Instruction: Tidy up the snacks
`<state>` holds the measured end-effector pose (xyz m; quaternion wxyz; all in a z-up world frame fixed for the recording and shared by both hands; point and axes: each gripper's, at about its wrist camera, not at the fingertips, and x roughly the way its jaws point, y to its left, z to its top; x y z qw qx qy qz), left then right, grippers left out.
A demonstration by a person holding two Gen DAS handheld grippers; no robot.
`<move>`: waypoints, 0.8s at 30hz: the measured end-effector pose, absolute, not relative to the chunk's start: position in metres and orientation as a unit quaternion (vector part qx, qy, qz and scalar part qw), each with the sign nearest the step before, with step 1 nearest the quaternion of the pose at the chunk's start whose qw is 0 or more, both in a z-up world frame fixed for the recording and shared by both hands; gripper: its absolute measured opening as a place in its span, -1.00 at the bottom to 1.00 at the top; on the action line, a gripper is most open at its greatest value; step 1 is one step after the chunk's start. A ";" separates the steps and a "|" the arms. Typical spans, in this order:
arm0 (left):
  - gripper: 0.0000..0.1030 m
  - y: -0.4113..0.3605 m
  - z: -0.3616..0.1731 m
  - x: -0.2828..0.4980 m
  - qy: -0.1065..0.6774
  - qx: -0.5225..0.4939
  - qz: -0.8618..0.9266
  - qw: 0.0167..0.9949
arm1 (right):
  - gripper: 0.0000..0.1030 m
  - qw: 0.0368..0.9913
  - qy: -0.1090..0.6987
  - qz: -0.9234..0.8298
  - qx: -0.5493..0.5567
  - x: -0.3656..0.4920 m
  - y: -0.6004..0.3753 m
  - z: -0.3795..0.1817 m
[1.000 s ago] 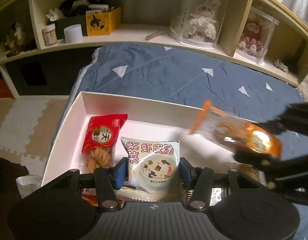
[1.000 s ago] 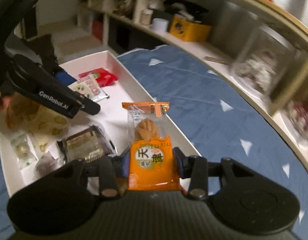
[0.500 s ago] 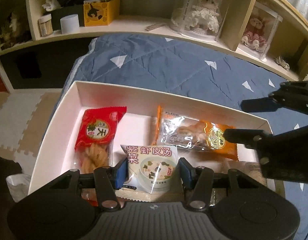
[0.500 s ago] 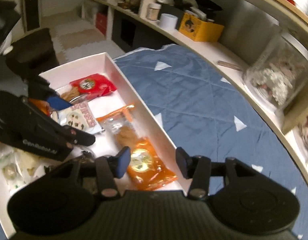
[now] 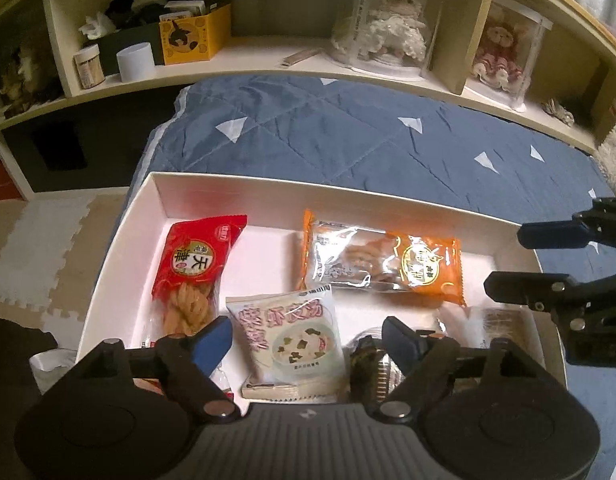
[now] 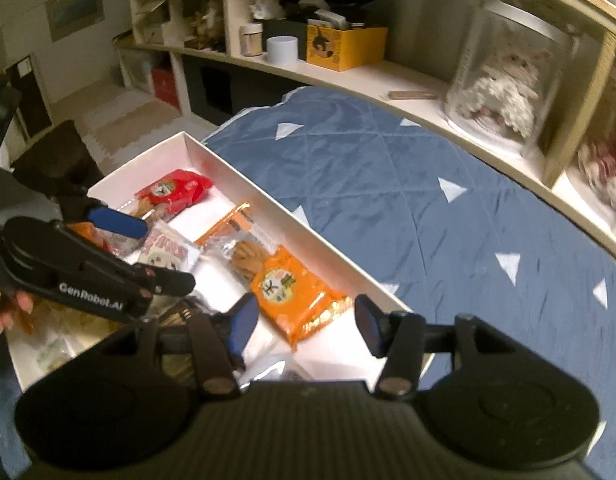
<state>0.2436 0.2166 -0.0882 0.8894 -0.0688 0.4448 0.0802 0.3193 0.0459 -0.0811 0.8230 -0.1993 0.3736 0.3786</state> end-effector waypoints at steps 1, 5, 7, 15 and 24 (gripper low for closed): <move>0.63 0.216 -0.087 0.242 0.444 -0.069 0.080 0.890 | 0.19 0.825 0.376 0.375 -0.194 0.318 0.043 -0.081; 0.71 0.212 -0.081 0.237 0.441 -0.070 0.080 0.891 | 0.23 0.832 0.383 0.363 -0.169 0.314 0.034 -0.080; 0.75 0.210 -0.077 0.233 0.439 -0.069 0.084 0.892 | 0.25 0.837 0.385 0.355 -0.157 0.313 0.030 -0.080; 0.95 0.198 -0.065 0.217 0.428 -0.064 0.088 0.897 | 0.42 0.862 0.388 0.314 -0.092 0.302 0.003 -0.079; 1.00 0.176 -0.041 0.190 0.411 -0.059 0.096 0.905 | 0.75 0.889 0.366 0.271 -0.044 0.274 -0.026 -0.067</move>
